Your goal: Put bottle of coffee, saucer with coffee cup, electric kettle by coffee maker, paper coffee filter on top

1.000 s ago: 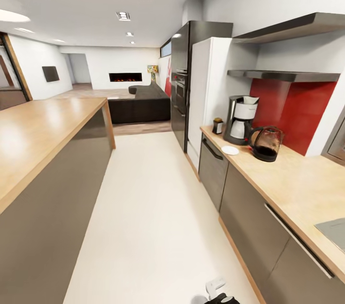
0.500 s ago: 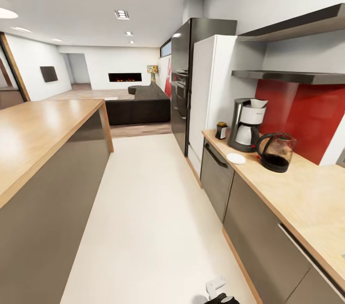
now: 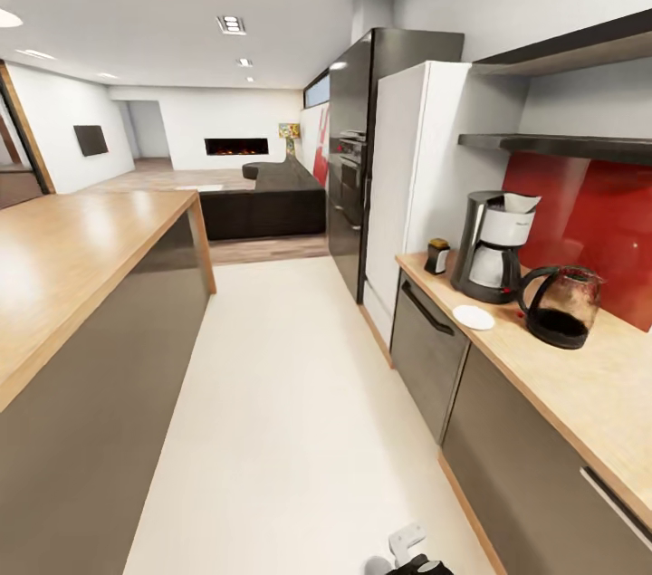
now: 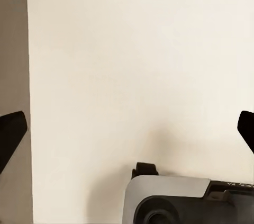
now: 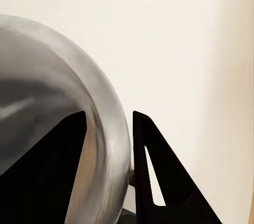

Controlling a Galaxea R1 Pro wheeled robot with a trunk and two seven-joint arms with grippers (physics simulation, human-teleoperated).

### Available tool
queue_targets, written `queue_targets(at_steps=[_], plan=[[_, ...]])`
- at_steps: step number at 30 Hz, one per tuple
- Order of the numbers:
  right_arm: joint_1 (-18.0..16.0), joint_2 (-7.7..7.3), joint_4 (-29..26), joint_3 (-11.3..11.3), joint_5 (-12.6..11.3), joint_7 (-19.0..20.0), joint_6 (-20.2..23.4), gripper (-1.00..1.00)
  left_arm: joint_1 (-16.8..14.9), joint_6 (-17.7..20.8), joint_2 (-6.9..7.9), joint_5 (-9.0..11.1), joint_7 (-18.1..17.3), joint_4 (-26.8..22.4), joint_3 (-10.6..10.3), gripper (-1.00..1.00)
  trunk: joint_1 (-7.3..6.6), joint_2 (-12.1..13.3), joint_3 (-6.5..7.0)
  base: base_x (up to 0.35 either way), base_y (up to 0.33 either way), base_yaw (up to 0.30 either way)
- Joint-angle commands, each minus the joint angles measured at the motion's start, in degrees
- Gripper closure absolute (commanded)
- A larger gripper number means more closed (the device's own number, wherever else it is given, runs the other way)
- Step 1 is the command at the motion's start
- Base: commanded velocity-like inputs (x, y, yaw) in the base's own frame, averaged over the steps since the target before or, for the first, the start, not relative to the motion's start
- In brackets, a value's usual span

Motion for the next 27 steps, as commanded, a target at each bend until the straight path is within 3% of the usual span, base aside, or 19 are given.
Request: queue_targets(at_steps=[1, 13, 27], plan=[[-0.1, 0.00, 0.0, 0.5, -0.6, 0.1, 0.2, 1.00, -0.1, -0.1, 0.01, -0.3, -0.3, 0.0, 0.5, -1.00, 0.07, -0.1, -0.13, 0.306, 0.195, 0.000], [-0.1, -0.68, -0.1, 0.4, -0.8, -0.1, 0.4, 1.00, -0.1, -0.1, -0.05, -0.3, -0.3, 0.0, 0.5, -1.00, 0.07, -0.1, -0.13, 0.306, 0.188, 0.000], [-0.1, -0.70, -0.1, 0.4, -0.8, 0.0, 0.6, 1.00, -0.1, -0.1, -0.08, -0.3, -0.3, 0.0, 0.4, -1.00, 0.07, -0.1, -0.13, 0.335, 0.011, -0.011]])
